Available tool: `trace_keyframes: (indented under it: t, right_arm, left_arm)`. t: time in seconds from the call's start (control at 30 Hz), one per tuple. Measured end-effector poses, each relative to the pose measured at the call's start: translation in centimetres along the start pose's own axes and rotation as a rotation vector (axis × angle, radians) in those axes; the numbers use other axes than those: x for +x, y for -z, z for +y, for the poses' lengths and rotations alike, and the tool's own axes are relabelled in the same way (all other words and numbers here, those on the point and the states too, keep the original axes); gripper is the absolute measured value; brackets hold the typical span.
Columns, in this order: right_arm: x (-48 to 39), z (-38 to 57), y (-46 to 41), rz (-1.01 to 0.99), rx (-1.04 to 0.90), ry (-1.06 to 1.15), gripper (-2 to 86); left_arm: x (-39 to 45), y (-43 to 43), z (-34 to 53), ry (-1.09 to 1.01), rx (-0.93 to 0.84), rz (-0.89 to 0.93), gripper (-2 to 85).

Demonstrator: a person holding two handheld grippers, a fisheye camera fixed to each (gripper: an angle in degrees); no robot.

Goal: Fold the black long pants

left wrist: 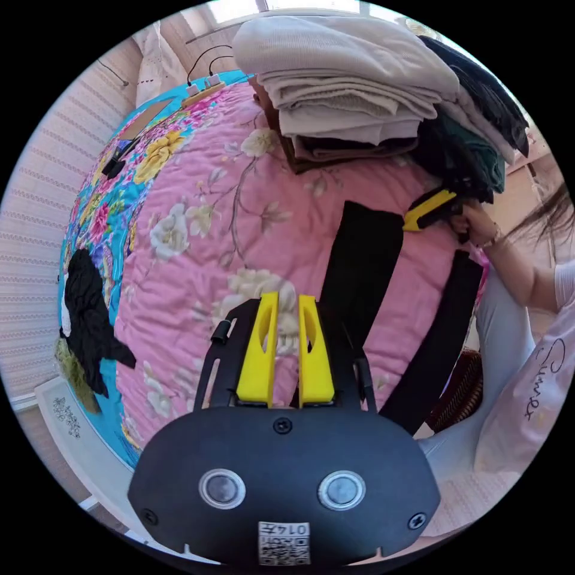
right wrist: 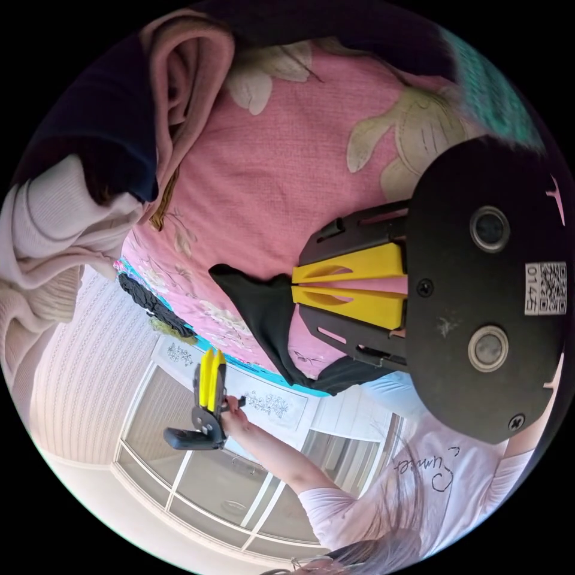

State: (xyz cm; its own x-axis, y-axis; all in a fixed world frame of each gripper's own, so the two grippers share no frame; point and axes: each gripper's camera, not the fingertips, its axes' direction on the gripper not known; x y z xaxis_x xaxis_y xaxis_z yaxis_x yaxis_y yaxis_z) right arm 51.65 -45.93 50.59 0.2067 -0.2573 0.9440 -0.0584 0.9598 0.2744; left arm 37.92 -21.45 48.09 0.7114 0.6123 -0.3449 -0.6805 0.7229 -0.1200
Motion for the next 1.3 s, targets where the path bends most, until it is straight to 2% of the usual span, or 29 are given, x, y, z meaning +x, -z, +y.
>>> trace_keyframes:
  t: [0.23,0.3,0.4,0.53,0.7,0.77,0.83,1.0,1.07,1.13,1.23,1.3]
  right_arm:
    - [0.6,0.1,0.2,-0.005,-0.001,-0.004,0.0]
    - [0.8,0.1,0.1,-0.004,-0.001,-0.007,0.0]
    - [1.0,0.2,0.2,-0.005,0.0,-0.009,0.0]
    - [1.3,0.3,0.2,-0.008,0.0,-0.012,0.0]
    - [1.8,0.5,0.3,-0.021,-0.001,-0.016,0.0]
    - [1.9,0.5,0.3,-0.022,-0.002,-0.016,0.0]
    - [2.0,0.6,0.3,-0.023,-0.003,-0.016,0.1]
    - [2.1,0.8,0.4,-0.025,-0.003,-0.016,0.1]
    - [2.2,0.9,0.4,-0.025,-0.003,-0.016,0.1]
    - [2.2,1.0,0.4,-0.025,-0.002,-0.016,0.1]
    - [2.3,1.1,0.4,-0.026,-0.003,-0.018,0.1]
    - [2.3,1.2,0.4,-0.028,-0.004,-0.018,0.1]
  left_arm:
    - [2.7,-4.2,12.6,0.112,-0.179,-0.052,8.3]
    - [3.6,-6.0,14.5,0.148,-0.23,-0.129,7.3]
    - [2.8,-7.2,14.7,0.217,-0.22,-0.189,0.5]
    - [0.6,-7.3,13.8,0.25,-0.215,-0.159,-0.6]
    - [-0.5,-7.6,12.7,0.216,-0.214,-0.088,0.8]
    - [-0.3,-7.4,12.6,0.202,-0.211,-0.026,7.3]
    - [-0.1,-7.4,12.6,0.195,-0.215,0.029,8.8]
    - [-0.5,-8.5,12.5,0.216,-0.206,-0.018,0.4]
    - [-0.9,-8.3,12.4,0.221,-0.197,-0.023,-0.1]
    - [-1.3,-7.6,12.5,0.237,-0.187,-0.009,0.2]
    - [-1.2,-6.0,13.1,0.237,-0.165,-0.005,5.0]
    - [-0.9,-5.8,13.3,0.224,-0.148,0.062,7.5]
